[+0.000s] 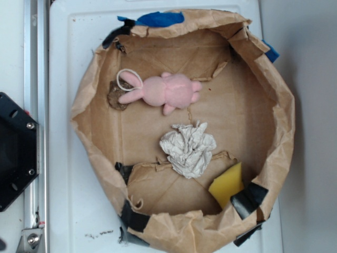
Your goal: Grab the pink bunny.
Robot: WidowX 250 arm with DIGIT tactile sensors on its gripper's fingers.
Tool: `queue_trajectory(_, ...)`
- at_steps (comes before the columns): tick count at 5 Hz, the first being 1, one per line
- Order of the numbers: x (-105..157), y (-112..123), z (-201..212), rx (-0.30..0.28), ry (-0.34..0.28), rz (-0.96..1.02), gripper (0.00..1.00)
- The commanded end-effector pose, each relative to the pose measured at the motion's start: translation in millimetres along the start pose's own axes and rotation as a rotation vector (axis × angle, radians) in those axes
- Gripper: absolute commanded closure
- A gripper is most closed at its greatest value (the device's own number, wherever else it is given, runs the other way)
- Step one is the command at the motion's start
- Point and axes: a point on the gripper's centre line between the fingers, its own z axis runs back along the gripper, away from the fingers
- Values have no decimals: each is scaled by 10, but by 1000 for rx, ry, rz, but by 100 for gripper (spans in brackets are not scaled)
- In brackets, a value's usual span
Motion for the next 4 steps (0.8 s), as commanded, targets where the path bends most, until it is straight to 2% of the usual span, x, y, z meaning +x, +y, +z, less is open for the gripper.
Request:
queue_trajectory(1, 0, 0, 0, 0, 0, 0, 0)
queue_trajectory(2, 432, 100, -90, 8, 22, -23, 0)
queue_trajectory(4, 975, 237, -178, 7, 16, -93, 0)
